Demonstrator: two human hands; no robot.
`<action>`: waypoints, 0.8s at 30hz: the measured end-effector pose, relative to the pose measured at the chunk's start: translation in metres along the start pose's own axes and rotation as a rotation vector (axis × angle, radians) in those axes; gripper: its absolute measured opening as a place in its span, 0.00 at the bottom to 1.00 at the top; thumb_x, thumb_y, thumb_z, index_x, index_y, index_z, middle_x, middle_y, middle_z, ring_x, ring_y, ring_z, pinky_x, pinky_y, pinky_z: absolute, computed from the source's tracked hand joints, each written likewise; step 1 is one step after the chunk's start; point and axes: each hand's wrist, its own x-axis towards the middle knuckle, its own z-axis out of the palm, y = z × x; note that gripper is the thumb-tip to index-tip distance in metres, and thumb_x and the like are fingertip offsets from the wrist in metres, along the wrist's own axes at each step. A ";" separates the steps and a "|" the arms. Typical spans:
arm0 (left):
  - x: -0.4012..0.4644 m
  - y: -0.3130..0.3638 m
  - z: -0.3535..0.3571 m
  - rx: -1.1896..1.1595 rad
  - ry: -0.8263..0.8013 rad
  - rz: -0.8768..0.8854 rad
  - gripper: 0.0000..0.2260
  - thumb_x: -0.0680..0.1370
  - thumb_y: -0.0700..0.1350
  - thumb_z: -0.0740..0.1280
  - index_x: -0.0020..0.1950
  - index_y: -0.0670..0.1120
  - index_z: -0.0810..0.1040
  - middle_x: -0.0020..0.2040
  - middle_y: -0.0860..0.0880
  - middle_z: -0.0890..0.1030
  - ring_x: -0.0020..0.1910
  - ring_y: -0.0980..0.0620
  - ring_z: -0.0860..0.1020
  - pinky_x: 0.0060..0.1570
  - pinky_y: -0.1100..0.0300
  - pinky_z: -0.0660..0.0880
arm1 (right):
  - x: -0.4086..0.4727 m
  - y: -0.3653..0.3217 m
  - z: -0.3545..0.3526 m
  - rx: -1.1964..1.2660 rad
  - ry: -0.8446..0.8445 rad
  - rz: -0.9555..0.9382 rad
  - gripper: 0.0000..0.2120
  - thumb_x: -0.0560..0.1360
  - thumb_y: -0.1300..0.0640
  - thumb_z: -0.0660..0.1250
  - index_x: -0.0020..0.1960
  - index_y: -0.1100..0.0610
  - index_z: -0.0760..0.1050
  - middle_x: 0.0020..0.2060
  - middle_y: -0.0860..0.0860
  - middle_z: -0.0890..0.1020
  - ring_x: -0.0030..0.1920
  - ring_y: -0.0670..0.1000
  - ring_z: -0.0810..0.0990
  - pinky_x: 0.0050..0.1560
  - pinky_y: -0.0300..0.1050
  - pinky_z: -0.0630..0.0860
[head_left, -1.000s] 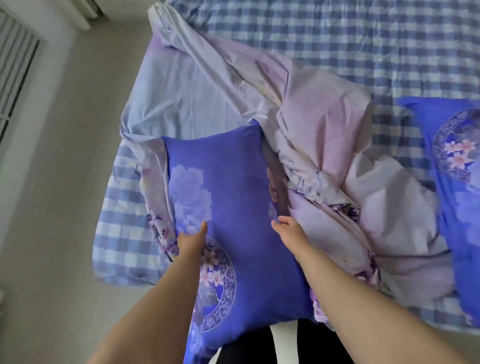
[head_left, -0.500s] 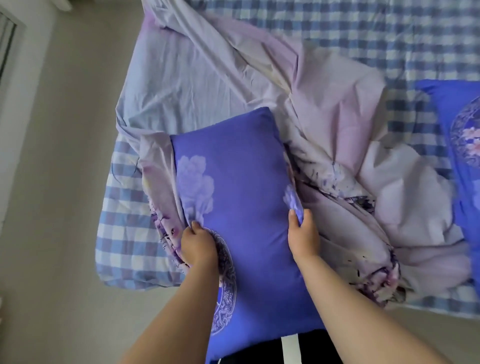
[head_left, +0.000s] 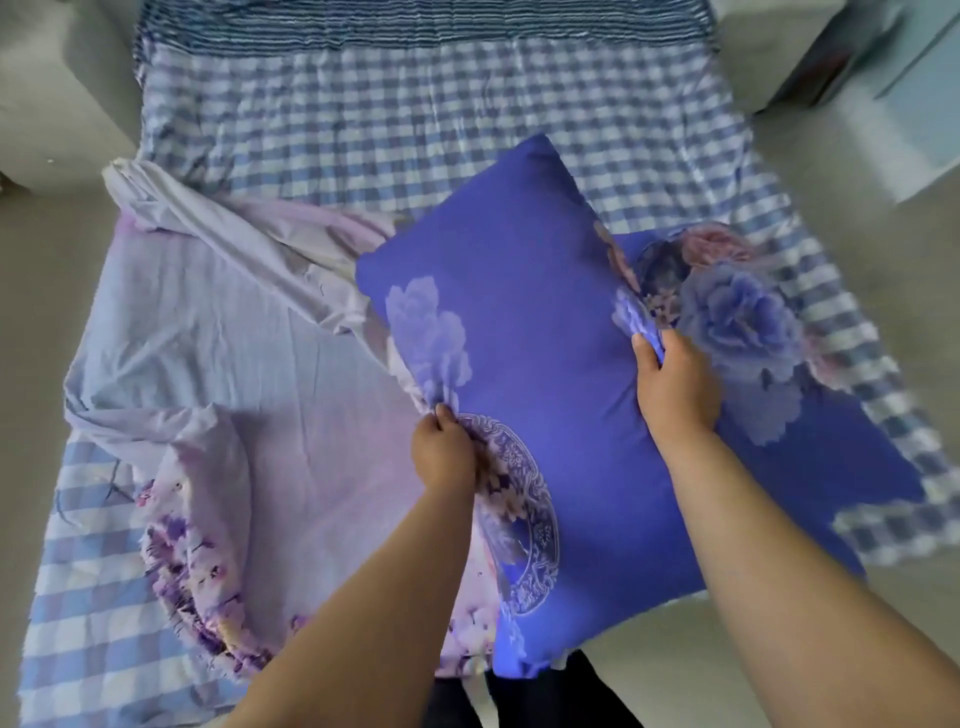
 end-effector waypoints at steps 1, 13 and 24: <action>-0.014 0.010 0.021 -0.010 -0.039 0.023 0.18 0.82 0.49 0.55 0.48 0.36 0.76 0.48 0.35 0.80 0.50 0.38 0.77 0.50 0.51 0.71 | 0.021 0.013 -0.020 -0.055 0.038 -0.032 0.18 0.79 0.46 0.59 0.44 0.62 0.72 0.42 0.63 0.79 0.44 0.65 0.76 0.41 0.54 0.69; -0.045 -0.063 0.136 0.356 -0.257 -0.256 0.30 0.74 0.55 0.69 0.71 0.44 0.66 0.67 0.41 0.71 0.67 0.42 0.70 0.66 0.54 0.66 | 0.036 0.178 0.044 -0.196 -0.762 0.027 0.30 0.72 0.44 0.67 0.71 0.49 0.64 0.70 0.58 0.66 0.69 0.60 0.66 0.65 0.54 0.68; -0.001 -0.159 0.118 0.264 -0.346 -0.616 0.24 0.76 0.53 0.67 0.55 0.30 0.72 0.45 0.39 0.79 0.42 0.44 0.78 0.38 0.53 0.77 | -0.082 0.175 0.111 0.101 -0.850 0.462 0.40 0.74 0.48 0.69 0.77 0.53 0.50 0.76 0.57 0.56 0.74 0.57 0.58 0.70 0.51 0.62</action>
